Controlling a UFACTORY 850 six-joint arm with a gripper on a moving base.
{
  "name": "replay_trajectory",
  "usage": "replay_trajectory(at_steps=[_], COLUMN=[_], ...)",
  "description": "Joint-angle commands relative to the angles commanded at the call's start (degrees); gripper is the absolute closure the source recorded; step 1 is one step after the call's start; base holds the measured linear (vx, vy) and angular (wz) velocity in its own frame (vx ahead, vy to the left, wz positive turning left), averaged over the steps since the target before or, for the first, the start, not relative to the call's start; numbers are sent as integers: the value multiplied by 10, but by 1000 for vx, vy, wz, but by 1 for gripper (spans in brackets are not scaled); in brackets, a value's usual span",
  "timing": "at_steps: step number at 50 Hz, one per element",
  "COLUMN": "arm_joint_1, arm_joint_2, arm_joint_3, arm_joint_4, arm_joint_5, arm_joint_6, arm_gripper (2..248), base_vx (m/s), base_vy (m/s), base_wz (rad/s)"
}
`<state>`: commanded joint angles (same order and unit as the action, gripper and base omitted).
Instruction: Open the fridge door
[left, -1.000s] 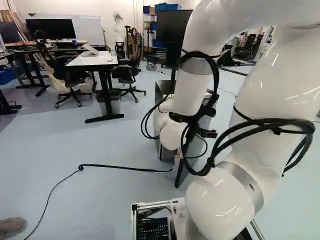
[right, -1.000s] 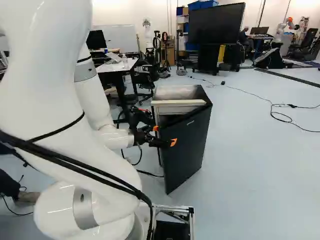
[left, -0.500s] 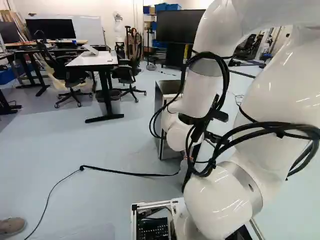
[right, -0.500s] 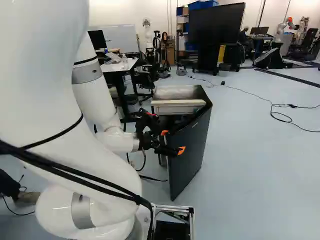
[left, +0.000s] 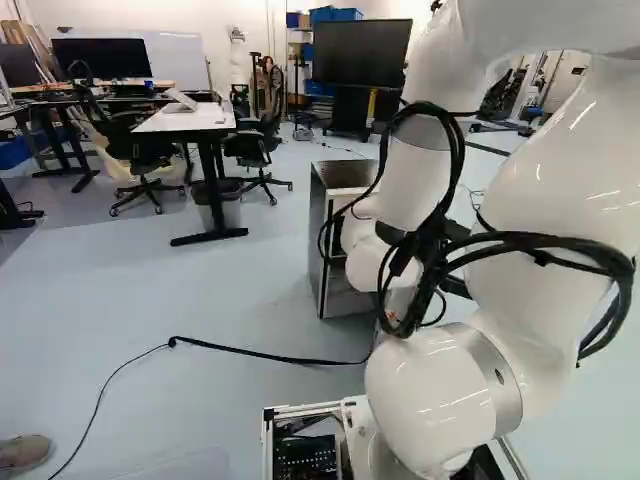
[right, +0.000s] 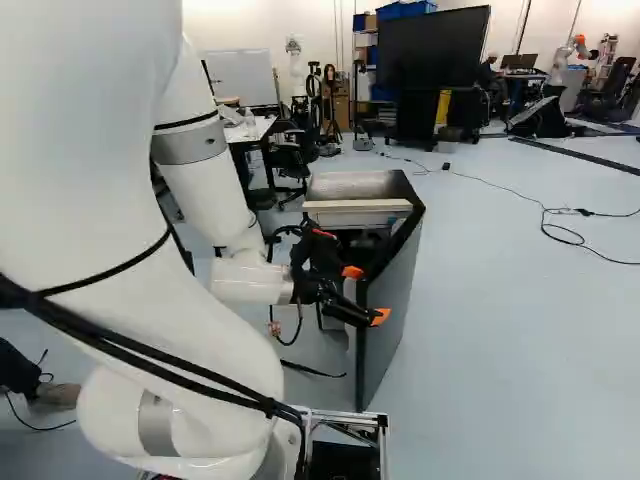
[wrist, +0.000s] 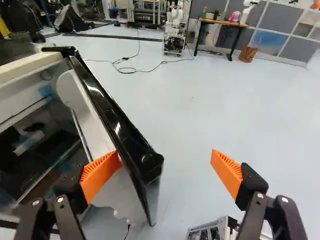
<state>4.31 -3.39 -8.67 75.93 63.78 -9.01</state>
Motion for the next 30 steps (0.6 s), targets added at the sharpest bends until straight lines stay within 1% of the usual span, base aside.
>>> replay_trajectory(at_steps=[30], arm_joint_1=[-118], arm_joint_2=[-38], arm_joint_3=[-46], arm_joint_4=[25], arm_joint_5=[0], arm_joint_6=[0], arm_gripper=[3], base_vx=[0], base_vy=[0], base_wz=[0])
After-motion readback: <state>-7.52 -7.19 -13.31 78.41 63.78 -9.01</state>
